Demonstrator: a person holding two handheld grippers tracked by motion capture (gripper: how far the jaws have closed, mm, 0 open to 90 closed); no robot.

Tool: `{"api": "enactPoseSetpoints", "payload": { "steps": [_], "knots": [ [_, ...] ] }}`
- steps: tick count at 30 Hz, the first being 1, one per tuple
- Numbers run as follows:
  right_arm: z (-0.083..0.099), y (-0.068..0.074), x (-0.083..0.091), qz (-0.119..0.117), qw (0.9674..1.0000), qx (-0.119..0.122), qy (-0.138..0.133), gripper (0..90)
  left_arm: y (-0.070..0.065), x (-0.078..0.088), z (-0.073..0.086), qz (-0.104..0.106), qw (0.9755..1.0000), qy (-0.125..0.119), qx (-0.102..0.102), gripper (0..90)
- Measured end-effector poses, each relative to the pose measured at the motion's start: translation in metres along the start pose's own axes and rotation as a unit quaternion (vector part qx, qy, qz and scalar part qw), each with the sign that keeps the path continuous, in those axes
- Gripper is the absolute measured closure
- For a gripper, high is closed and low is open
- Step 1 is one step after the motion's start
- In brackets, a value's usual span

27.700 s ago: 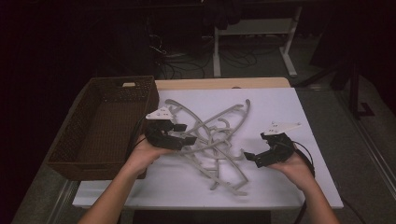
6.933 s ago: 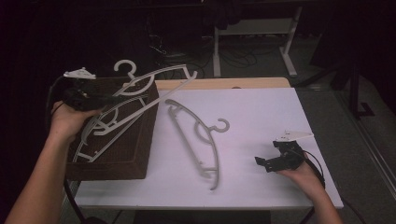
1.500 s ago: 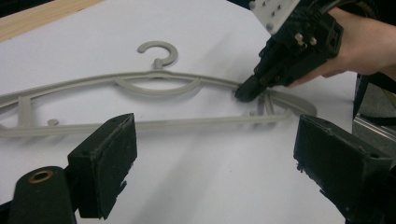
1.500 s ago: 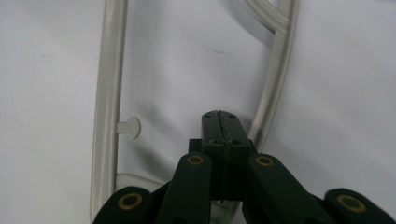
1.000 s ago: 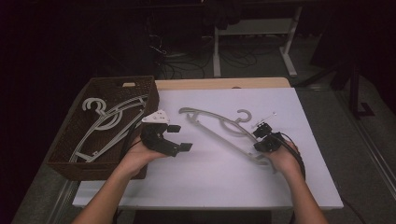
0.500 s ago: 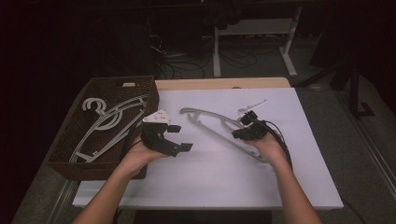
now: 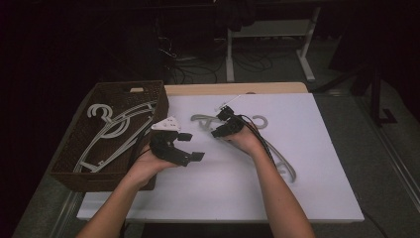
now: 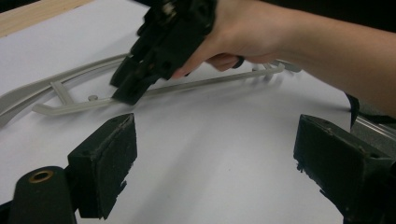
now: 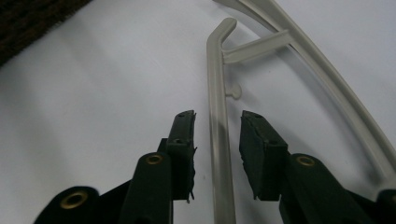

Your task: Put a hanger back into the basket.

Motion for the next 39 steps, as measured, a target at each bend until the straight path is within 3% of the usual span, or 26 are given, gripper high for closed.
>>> {"api": "enactPoseSetpoints", "payload": {
  "steps": [2,3,6,9,15,18,23,27,29,31,35,39],
  "knots": [
    [-0.001,0.0,-0.004,0.003,1.0,-0.002,0.004,63.8,0.0,0.0,0.0,0.0,1.0,0.0,-0.001,13.9],
    [-0.003,-0.002,-0.009,0.003,1.0,-0.003,0.008,71.9,0.0,0.0,0.0,0.0,1.0,0.0,0.0,13.8],
    [-0.002,-0.003,-0.012,0.004,0.9999,0.003,0.013,78.5,0.001,0.001,0.0,0.0,1.0,-0.001,0.002,13.9],
    [0.0,0.001,-0.01,0.0,0.9998,0.012,0.016,79.2,0.001,0.001,0.0,0.0,1.0,-0.001,0.002,13.8],
    [0.014,0.029,-0.003,-0.025,0.9981,0.049,0.027,79.5,0.0,0.0,0.0,-0.002,1.0,0.002,-0.001,13.9],
    [0.027,0.048,0.0,-0.046,0.9953,0.077,0.034,79.4,0.001,0.001,0.0,-0.002,1.0,0.0,0.001,13.8],
    [0.054,0.081,0.006,-0.089,0.9871,0.121,0.056,79.2,0.002,0.001,0.0,-0.003,1.0,-0.001,0.002,13.9],
    [0.072,0.098,0.01,-0.117,0.9822,0.133,0.064,78.2,0.001,0.0,0.0,-0.004,1.0,0.002,0.002,13.8],
    [0.076,0.102,0.011,-0.114,0.9824,0.134,0.063,67.4,0.001,-0.001,0.0,-0.004,1.0,0.003,0.002,13.9],
    [0.077,0.102,0.018,-0.111,0.9837,0.13,0.057,65.6,0.001,0.0,0.0,-0.003,1.0,0.003,0.003,13.9],
    [0.084,0.092,0.046,-0.085,0.9902,0.106,0.032,72.4,0.002,0.002,0.0,-0.001,1.0,0.001,0.005,13.9],
    [0.108,0.071,0.077,-0.039,0.997,0.063,0.024,82.8,0.003,0.002,0.0,-0.002,1.0,0.0,0.006,13.9]
  ]
}}
Point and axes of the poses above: each handheld gripper's, and its own axes: x roughly backward along the jaws, z roughly out of its underside, y roughly to its left, the point moved 6 cm from there along -x, roughly forward along the jaws, and after that the axes turned 9 degrees about -z, right-handed, at the moved point
